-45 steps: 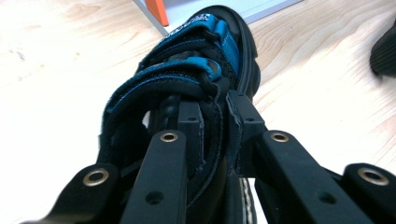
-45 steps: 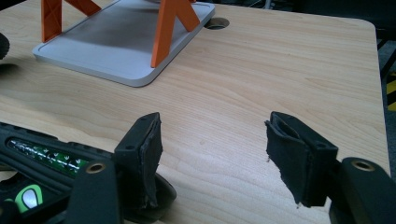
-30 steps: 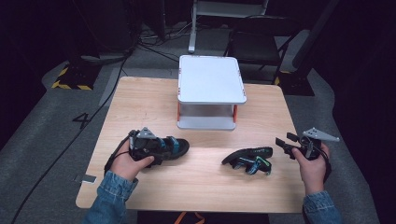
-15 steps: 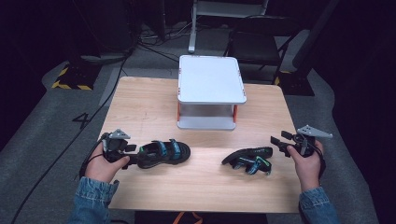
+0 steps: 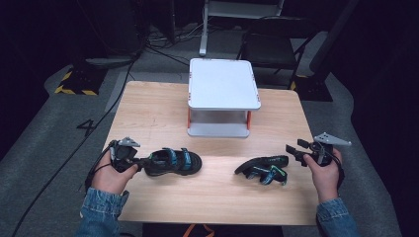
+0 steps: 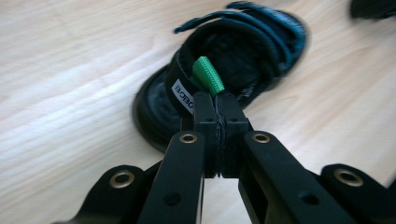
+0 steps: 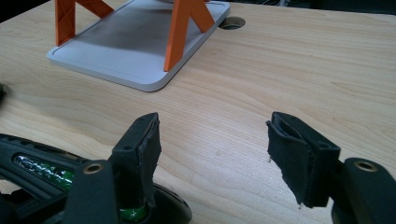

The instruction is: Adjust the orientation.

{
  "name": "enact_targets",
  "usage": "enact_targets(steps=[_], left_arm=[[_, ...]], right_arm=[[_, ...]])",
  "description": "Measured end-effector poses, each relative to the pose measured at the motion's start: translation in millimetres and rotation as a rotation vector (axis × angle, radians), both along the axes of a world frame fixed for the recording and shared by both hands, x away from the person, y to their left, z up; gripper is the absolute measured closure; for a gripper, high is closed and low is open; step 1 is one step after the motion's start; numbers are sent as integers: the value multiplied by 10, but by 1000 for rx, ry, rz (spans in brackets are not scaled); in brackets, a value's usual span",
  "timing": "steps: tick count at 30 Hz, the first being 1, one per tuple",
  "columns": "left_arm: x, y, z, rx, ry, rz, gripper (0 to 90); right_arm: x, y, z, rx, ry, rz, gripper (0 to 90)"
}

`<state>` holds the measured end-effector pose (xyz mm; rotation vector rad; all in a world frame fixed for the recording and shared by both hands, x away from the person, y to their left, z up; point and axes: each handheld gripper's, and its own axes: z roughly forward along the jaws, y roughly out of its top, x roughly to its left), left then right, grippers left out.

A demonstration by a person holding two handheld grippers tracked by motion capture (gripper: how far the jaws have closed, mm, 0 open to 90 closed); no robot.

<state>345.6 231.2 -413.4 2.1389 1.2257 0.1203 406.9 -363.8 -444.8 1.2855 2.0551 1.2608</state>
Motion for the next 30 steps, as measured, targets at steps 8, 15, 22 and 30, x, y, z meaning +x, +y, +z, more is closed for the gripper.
enact_targets(steps=[8, 15, 22, 30], left_arm=[[-182, -413, 250, 40, 56, -201, 891], [-276, -805, 250, -24, 61, -389, 900], [-212, -676, 231, 72, -12, -201, 776], [-74, -727, 1, 190, -146, -191, 440]], right_arm=[[-9, -15, -5, 1, 3, -6, 349], [-9, -17, -10, -2, 7, -4, 349], [-6, -35, -15, 4, 6, -11, 349], [7, 8, -35, -8, 15, 2, 348]])
